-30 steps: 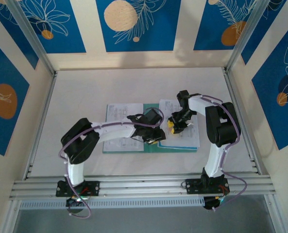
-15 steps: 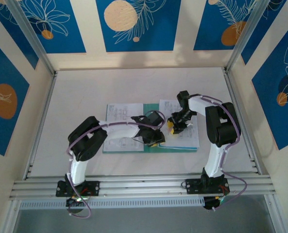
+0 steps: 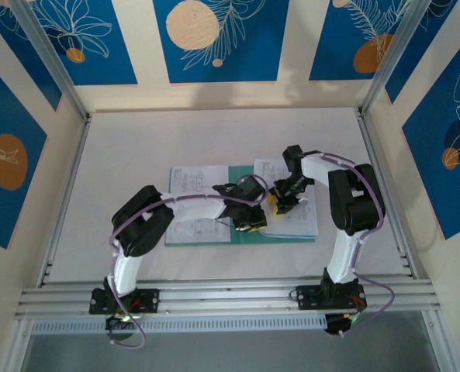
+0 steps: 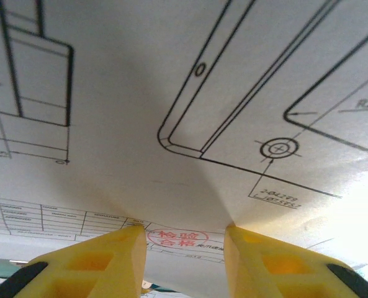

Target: Put the files into the folder

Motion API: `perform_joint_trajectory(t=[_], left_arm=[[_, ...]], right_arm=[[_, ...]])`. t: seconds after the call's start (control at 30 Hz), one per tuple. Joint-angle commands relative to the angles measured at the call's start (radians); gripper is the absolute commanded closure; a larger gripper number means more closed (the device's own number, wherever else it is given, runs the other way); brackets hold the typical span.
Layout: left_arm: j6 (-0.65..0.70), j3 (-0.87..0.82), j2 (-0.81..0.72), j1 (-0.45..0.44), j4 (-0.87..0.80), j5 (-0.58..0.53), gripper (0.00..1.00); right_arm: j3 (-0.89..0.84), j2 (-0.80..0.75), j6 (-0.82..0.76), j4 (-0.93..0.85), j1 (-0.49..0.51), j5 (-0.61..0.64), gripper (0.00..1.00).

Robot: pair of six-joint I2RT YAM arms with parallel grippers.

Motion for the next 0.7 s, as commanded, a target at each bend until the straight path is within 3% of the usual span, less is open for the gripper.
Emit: perform_joint_trajectory(t=[0.0,0.13,0.33,0.67], left_arm=[[0.011,-0.002,0.002,-0.006,-0.009,-0.003,0.86],[-0.014,-0.030,-0.007,-0.006,-0.002,-0.001,1.00],[-0.131,-0.152,-0.052,-0.006,0.149,0.024,1.00],[-0.245,-0.255,-0.113,-0.006,0.294,0.025,1.00]], right_arm=[[-0.038,0.015,-0.007,-0.026,-0.002,0.034,0.60],[0.009,-0.017,-0.053,-0.031,0.005,0.058,0.49],[0.169,-0.107,-0.184,-0.115,0.028,0.123,0.30],[0.126,-0.277,-0.285,-0.186,0.020,0.194,0.28]])
